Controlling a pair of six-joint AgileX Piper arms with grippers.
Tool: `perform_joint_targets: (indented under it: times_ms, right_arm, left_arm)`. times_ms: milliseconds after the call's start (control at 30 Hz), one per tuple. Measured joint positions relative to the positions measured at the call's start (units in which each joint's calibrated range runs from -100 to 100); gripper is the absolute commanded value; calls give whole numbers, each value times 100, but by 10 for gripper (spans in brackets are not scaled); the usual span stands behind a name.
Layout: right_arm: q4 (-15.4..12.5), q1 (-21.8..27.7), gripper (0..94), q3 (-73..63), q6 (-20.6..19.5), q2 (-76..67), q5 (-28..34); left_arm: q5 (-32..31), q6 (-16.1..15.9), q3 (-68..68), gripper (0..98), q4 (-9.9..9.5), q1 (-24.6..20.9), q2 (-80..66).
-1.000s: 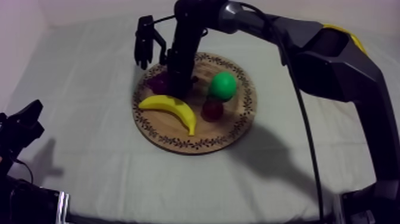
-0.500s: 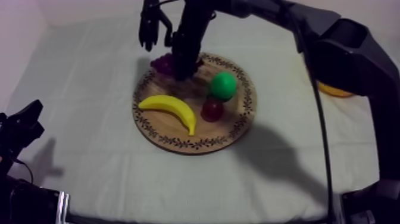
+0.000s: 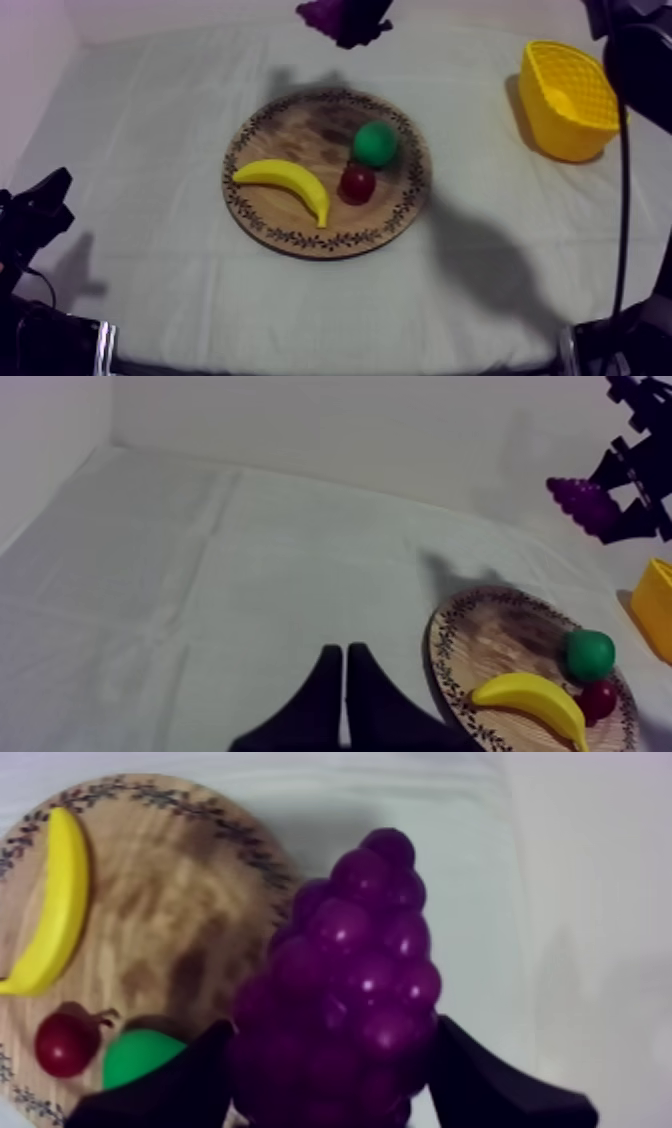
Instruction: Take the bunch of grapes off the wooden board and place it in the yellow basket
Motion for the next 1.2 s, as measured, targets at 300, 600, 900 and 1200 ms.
perform_joint_targets:
  times_ms: [300, 600, 900, 1200]
  right_arm:
    - [229, 300, 444, 847, -407, -838, -713]
    - [598, 623, 442, 2017, -1113, -1774, -1664]
    - [1113, 1046, 442, 3137, -1945, -2588, -2569]
    - [1568, 1560, 444, 3905, -2673, -3031, -3202]
  left_arm:
    - [0, 0, 0, 1, 0, 0, 0]
    - [0, 0, 0, 1, 0, 0, 0]
    - [0, 0, 0, 1, 0, 0, 0]
    - [0, 0, 0, 1, 0, 0, 0]
